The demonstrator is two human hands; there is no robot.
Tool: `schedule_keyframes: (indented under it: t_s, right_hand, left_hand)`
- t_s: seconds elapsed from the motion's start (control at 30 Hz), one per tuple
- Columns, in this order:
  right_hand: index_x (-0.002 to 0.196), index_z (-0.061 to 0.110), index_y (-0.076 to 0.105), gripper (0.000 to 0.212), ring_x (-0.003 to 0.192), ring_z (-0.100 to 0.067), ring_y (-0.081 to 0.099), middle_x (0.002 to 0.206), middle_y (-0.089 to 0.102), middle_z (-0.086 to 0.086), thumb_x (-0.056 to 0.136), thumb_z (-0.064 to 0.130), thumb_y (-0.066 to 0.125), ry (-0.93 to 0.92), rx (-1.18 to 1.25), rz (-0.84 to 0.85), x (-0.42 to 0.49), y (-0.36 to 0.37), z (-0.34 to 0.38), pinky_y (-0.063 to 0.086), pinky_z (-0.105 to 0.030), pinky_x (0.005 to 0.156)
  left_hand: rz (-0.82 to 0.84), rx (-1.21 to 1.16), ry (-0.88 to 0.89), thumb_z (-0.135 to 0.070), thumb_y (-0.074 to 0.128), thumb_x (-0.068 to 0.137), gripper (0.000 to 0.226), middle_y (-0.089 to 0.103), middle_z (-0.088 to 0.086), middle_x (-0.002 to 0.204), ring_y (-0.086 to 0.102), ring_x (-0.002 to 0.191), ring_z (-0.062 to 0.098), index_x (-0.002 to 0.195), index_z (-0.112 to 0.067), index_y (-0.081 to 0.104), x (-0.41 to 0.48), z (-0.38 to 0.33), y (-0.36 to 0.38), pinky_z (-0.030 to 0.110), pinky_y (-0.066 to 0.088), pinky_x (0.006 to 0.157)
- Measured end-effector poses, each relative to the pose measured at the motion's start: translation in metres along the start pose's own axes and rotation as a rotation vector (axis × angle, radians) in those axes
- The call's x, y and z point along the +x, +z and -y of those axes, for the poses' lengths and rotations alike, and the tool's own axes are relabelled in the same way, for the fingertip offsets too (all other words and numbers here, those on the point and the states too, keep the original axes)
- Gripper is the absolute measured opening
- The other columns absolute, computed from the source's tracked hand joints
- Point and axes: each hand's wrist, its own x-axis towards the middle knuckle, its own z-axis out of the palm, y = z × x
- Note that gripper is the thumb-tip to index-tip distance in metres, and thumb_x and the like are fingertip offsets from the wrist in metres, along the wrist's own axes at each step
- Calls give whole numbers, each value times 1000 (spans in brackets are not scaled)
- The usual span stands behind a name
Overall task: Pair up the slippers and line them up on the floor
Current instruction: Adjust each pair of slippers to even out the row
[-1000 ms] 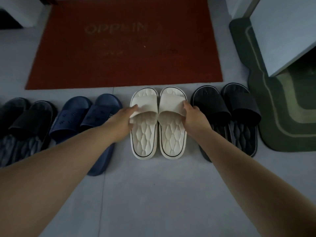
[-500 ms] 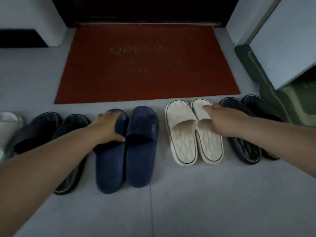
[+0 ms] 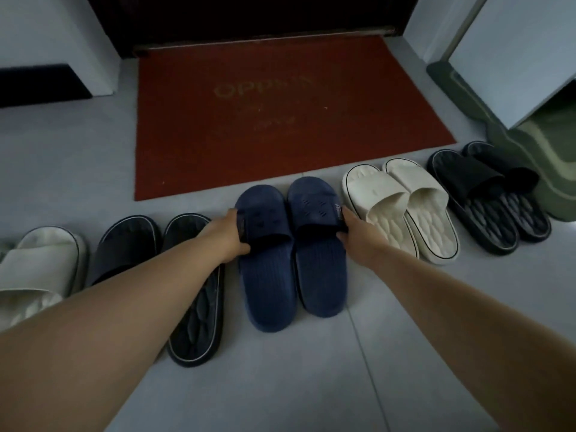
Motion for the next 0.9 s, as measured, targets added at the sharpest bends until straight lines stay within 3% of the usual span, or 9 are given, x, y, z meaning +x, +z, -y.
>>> schedule_keyframes:
  t_s: [0.07, 0.37, 0.47, 0.57, 0.63, 0.7, 0.8, 0.9]
  right_hand:
    - [149, 21, 16, 58, 123, -34, 47, 134, 52, -15, 98, 18, 41, 5, 4, -23, 2, -5, 1, 36, -33, 96]
    - [150, 21, 15, 61, 129, -33, 43, 144, 43, -14, 96, 11, 42, 50, 20, -21, 13, -3, 5, 36, -36, 103]
    - [146, 13, 19, 63, 131, -37, 37, 146, 31, -18, 90, 10, 48, 89, -88, -129, 4, -2, 20, 35, -41, 103]
    - [138, 14, 33, 54, 126, -34, 37, 139, 36, -14, 86, 13, 49, -141, -48, -278, -23, 8, 58, 34, -40, 103]
    - [130, 17, 44, 43, 120, -30, 44, 131, 44, -10, 88, 17, 49, -361, 57, -162, -45, 28, 89, 40, -40, 99]
    - [133, 17, 42, 44, 118, -30, 49, 131, 47, -11, 91, 24, 50, -462, 53, 40, -60, 55, 117, 44, -39, 98]
    - [148, 16, 17, 65, 121, -34, 50, 138, 46, -15, 94, 32, 49, -424, -22, 228, -61, 88, 145, 44, -40, 94]
    - [150, 13, 2, 69, 116, -37, 54, 132, 53, -20, 97, 29, 43, -314, -64, 259, -47, 100, 161, 46, -40, 87]
  left_hand:
    - [-50, -55, -13, -21, 67, 80, 71, 56, 18, 124, 58, 108, 35, 138, -11, 28, 1, 1, -2, 36, 48, 81]
    - [52, -178, -44, -20, 76, 75, 80, 55, 18, 125, 61, 100, 33, 138, -8, 28, -6, 1, 3, 42, 55, 84]
    - [164, -21, -12, -19, 79, 73, 84, 52, 17, 133, 59, 106, 30, 141, -6, 31, -11, 5, -23, 41, 52, 92]
    - [160, 174, -57, -27, 82, 67, 99, 44, 11, 144, 49, 125, 29, 146, -18, 24, -15, 33, -66, 37, 44, 103]
    - [178, 320, -110, -31, 84, 64, 108, 38, 10, 148, 43, 131, 29, 148, -23, 18, -25, 64, -83, 35, 39, 108]
    - [230, 493, -169, -38, 84, 62, 119, 31, 12, 151, 37, 136, 28, 150, -21, 6, -40, 96, -83, 33, 35, 111]
    - [259, 508, -271, -43, 83, 60, 135, 19, 19, 152, 34, 137, 33, 148, -21, -17, -50, 139, -62, 36, 36, 111]
    - [69, 283, -263, -17, 73, 74, 111, 19, 19, 146, 47, 125, 38, 150, -24, -8, -45, 167, -41, 42, 44, 102]
